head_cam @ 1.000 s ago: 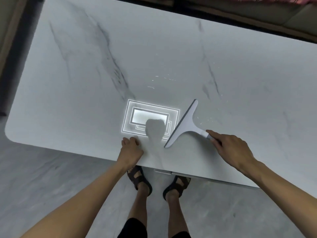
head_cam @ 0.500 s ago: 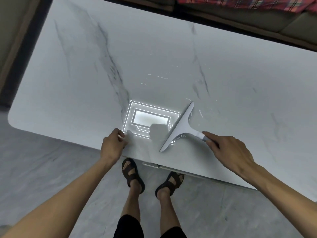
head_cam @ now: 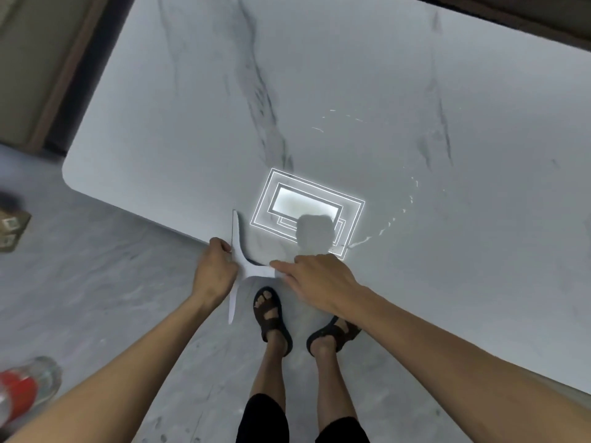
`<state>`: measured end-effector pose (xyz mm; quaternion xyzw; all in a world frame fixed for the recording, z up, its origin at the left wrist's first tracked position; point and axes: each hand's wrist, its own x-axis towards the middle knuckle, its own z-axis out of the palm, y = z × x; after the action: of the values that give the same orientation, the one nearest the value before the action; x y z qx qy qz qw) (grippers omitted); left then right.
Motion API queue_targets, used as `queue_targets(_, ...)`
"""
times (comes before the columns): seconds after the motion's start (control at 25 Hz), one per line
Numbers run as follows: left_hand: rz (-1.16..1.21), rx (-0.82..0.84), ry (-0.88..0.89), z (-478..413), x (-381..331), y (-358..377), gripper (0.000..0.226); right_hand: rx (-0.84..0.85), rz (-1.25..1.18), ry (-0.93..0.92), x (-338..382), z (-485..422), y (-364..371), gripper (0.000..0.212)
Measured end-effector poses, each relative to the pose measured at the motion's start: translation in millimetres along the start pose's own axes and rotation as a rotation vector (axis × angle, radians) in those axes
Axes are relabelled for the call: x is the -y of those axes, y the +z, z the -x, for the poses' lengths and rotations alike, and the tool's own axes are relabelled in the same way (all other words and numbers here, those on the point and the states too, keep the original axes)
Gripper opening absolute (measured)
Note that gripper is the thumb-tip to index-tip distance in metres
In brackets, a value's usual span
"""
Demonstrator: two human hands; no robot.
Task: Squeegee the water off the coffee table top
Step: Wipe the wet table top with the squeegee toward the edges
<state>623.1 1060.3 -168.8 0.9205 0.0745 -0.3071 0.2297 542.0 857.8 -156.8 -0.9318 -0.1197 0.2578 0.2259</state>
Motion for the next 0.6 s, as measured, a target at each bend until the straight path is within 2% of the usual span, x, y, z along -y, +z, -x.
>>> queue_targets(0.12,-0.022,0.112,0.045,5,-6,9,0.026,-0.035,-0.030,0.074,-19,15,1,0.032)
queue_targets(0.32,-0.097,0.268,0.153,14,-42,36,0.027,-0.038,0.001,0.248,-91,103,-7,0.038)
queue_targets(0.48,-0.182,0.369,0.126,20,-69,58,0.016,-0.039,0.034,0.410,-139,182,-14,0.039)
queue_targets(0.6,-0.194,0.360,0.088,21,-84,64,0.014,-0.047,0.060,0.504,-159,220,-22,0.037)
